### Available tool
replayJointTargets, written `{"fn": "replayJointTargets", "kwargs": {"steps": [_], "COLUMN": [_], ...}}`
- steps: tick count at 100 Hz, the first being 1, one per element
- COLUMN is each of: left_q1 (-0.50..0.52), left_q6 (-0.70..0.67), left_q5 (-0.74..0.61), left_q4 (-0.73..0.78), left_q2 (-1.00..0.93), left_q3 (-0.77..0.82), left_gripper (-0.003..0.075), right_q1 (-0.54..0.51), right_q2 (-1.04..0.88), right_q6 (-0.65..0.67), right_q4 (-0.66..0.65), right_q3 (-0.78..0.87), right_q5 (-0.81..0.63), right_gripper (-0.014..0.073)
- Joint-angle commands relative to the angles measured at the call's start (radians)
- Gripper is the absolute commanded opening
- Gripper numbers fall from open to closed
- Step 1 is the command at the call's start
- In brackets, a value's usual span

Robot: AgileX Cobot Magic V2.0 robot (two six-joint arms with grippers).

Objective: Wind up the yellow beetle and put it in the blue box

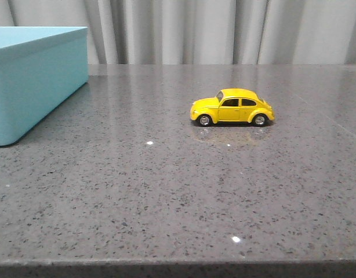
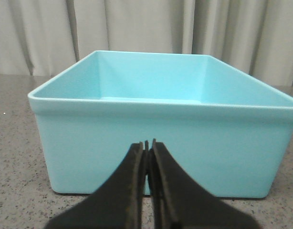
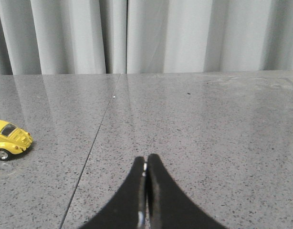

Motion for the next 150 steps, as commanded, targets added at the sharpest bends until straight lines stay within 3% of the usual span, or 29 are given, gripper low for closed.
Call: {"fn": "replayJointTargets", "kwargs": {"steps": [1, 50, 85, 126, 150], "left_q1": [0.001, 0.001, 0.001, 0.001, 0.001], "left_q6": [-0.004, -0.004, -0.004, -0.004, -0.004], "left_q5": [-0.080, -0.055, -0.057, -0.066, -0.087], "left_q4": [-0.013, 0.000, -0.005, -0.005, -0.005], "left_q2": [-0.031, 0.229, 0.448, 0.469, 0.469], "left_q3": [-0.011, -0.312, -0.500, -0.518, -0.518], "left_gripper": [-0.0019, -0.0019, -0.0019, -0.0019, -0.0019], "right_q1": [-0.006, -0.006, -0.006, -0.006, 0.011], "right_q2": [-0.023, 0.173, 0.376, 0.404, 0.509], "right_q6": [-0.007, -0.007, -0.009, -0.006, -0.006], "right_q4": [-0.006, 0.000, -0.006, 0.000, 0.005], "right_q3": [-0.047, -0.327, -0.484, -0.519, -0.644], "right_q5": [-0.055, 0.170, 0.191, 0.172, 0.293], "right_gripper": [-0.0067, -0.0060, -0.0060, -0.0060, -0.0057]}}
